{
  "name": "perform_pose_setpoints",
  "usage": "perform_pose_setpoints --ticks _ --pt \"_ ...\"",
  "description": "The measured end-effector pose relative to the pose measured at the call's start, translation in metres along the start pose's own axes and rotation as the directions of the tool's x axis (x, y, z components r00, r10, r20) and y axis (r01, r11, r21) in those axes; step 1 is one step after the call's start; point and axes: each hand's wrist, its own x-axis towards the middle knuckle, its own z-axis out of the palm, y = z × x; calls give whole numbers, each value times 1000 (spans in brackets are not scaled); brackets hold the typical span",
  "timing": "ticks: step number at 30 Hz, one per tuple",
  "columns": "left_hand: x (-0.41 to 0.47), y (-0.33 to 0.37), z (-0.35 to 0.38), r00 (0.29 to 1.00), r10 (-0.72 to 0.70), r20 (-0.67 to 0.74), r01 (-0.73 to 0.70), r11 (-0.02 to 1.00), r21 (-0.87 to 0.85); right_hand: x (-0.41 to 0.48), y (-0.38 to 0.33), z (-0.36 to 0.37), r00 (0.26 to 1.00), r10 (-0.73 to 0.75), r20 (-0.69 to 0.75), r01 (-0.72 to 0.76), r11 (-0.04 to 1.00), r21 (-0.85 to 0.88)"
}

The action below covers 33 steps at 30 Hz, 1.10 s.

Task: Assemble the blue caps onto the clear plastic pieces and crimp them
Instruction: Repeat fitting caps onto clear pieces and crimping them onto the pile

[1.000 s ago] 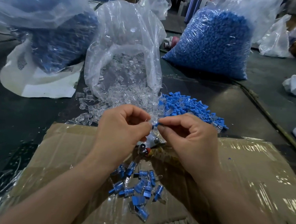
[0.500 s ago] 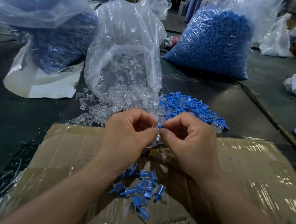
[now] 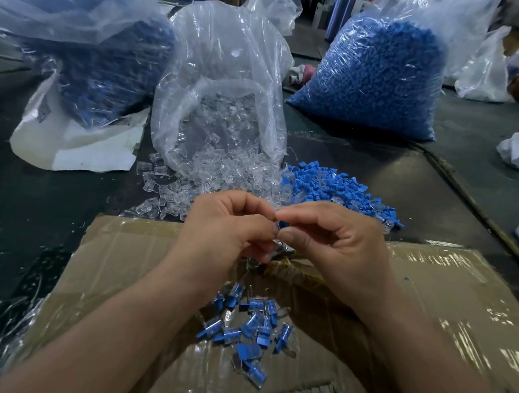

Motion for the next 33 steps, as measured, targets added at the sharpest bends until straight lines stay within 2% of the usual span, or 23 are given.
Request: perform_pose_setpoints --ticks 9,15,19,27,33 --pt "1 2 -1 992 -87 97 88 996 -10 -2 7 -3 1000 -6 25 3 995 98" --pt "0 2 -1 983 -114 146 117 993 -12 -1 9 -10 996 -28 86 21 997 77" --pt "0 3 -3 968 -142 205 148 989 -13 -1 7 -11 998 -25 61 20 996 87" --pt "1 4 -4 962 -164 217 182 981 -69 -2 5 -11 998 -11 55 8 999 49" --pt "1 3 -5 967 -166 195 175 984 -29 -2 3 -10 998 -17 54 17 1000 8"
